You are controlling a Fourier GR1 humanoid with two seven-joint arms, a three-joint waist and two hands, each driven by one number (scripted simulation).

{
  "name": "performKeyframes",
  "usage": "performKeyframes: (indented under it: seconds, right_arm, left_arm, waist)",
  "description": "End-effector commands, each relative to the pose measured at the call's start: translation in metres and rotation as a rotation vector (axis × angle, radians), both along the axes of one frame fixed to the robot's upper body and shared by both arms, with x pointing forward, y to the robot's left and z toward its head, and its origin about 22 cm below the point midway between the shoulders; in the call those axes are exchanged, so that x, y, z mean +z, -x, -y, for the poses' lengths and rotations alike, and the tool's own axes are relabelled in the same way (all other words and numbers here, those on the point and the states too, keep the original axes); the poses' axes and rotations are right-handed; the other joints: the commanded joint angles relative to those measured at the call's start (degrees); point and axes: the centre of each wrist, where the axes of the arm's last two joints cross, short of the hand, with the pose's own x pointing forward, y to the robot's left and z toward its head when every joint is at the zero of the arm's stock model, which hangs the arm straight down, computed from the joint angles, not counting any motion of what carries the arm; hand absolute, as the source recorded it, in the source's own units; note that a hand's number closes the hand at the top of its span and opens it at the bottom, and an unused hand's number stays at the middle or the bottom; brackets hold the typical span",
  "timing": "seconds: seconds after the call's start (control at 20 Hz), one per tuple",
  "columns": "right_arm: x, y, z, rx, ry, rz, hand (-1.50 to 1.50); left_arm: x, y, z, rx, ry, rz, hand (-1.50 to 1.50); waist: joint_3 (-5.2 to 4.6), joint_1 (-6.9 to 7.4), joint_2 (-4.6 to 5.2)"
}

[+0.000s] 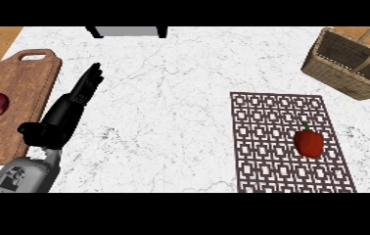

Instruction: Pick the bell pepper from the placemat and place it in the basket

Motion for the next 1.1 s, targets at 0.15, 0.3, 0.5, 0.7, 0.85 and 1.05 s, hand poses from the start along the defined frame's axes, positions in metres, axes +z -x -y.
performKeyframes:
  seconds: [0.15,0.3,0.5,0.7,0.85,1.05]
  right_arm:
    - [-0.048,-0.006,0.007,-0.04,-0.029,0.025,-1.5]
    - [-0.064,-0.014,0.019,-0.044,-0.031,0.064,-1.5]
    - [-0.114,-0.021,-0.003,-0.01,0.007,0.06,-1.5]
    - [-0.114,-0.016,-0.012,-0.043,0.018,0.058,-1.5]
    - [-0.12,-0.041,0.008,-0.028,0.002,0.08,-1.5]
    - [-0.111,-0.034,0.004,0.013,-0.03,0.1,-1.5]
  left_arm:
    - [-0.002,-0.003,0.002,0.005,0.006,0.003,0.0]
    - [0.013,0.0,0.012,-0.009,-0.001,0.002,0.0]
    - [0.011,0.0,0.006,-0.001,0.0,0.01,0.0]
    - [-0.007,0.01,0.011,0.001,0.008,0.018,0.0]
    - [0.008,0.0,0.003,0.008,-0.011,0.009,0.0]
    - [0.0,0.009,-0.012,-0.009,-0.001,-0.017,0.0]
  waist:
    - [0.03,0.15,0.06]
    - [0.04,0.25,0.05]
    - [0.05,0.52,0.1]
    - [0.01,0.31,0.04]
    - [0.02,0.4,0.08]
    - [0.01,0.36,0.04]
